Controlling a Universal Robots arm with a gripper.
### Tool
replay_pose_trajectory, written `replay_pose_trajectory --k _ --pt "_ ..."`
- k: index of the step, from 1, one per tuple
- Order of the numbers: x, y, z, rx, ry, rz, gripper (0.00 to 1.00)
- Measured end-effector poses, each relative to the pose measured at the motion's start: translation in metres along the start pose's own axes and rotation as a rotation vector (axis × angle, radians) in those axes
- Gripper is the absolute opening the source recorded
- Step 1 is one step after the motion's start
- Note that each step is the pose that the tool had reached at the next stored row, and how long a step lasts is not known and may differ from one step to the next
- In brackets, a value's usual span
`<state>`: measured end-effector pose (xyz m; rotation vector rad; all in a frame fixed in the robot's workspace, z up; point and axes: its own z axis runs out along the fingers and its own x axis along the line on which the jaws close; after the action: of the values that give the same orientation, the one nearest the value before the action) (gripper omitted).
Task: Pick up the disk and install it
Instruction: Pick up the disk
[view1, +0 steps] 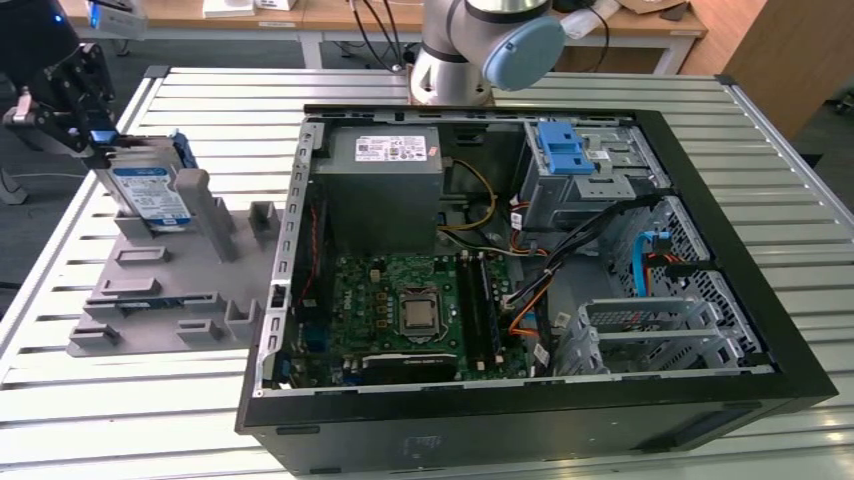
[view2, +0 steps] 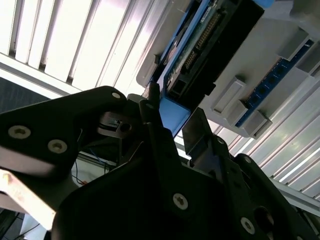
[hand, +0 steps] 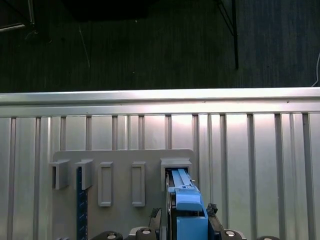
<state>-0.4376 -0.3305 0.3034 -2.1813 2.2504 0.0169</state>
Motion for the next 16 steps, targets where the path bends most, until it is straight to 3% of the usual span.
replay_pose_trajectory --k 16 --pt "-0.001 0.0018 0.0095 -0.0003 0.0001 0.0 0.45"
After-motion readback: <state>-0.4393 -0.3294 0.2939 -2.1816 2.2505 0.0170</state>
